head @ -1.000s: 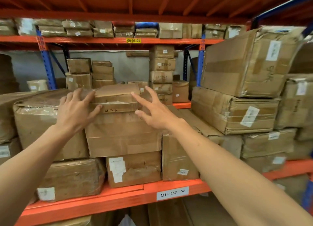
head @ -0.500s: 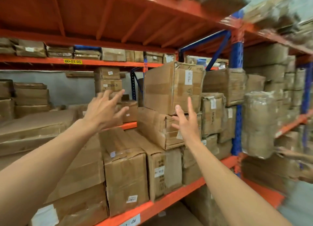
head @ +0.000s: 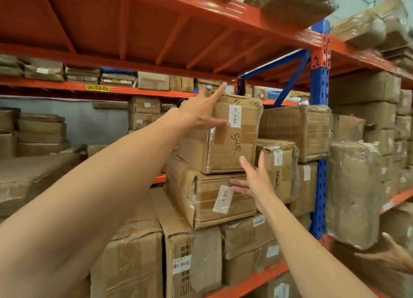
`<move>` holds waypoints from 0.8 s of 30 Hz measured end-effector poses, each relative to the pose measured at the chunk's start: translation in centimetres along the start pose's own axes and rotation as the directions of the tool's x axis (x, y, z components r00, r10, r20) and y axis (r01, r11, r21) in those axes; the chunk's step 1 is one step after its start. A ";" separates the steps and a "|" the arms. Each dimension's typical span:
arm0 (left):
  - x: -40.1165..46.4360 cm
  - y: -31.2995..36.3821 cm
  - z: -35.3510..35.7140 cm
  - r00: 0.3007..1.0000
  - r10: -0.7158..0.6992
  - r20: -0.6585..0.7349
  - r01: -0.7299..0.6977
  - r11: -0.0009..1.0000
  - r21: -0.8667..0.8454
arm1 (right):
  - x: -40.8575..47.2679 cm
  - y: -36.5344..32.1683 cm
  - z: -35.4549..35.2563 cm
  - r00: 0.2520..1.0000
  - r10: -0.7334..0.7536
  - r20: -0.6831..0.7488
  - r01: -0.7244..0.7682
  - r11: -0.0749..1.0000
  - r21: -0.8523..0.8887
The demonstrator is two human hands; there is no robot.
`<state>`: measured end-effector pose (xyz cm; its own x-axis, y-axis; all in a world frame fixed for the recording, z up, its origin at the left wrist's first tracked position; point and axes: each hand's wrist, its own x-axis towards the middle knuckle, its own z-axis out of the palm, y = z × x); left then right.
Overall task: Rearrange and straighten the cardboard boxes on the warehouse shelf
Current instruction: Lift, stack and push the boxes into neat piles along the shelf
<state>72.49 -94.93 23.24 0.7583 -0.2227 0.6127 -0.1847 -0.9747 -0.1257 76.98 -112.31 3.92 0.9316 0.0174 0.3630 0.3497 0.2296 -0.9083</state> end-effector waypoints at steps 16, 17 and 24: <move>-2.3 3.5 -1.9 0.988 -0.007 -0.154 -0.053 0.923 -0.382 | -3.4 0.8 2.8 0.895 -0.327 -0.304 0.340 0.940 -0.013; -2.9 3.5 -2.4 0.987 0.009 -0.159 -0.071 0.918 -0.391 | -4.3 0.7 2.9 0.878 -0.362 -0.313 0.367 0.929 -0.047; -4.4 5.4 -3.5 0.970 0.199 -0.139 -0.174 0.969 0.178 | -8.7 1.1 4.9 0.899 -0.320 -0.298 0.222 0.921 -0.319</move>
<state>66.03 -99.12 22.58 0.6119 -0.4079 0.6777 -0.1996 -0.9087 -0.3667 68.73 -107.45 0.80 0.7556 -0.3477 0.5552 0.5605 -0.0954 -0.8226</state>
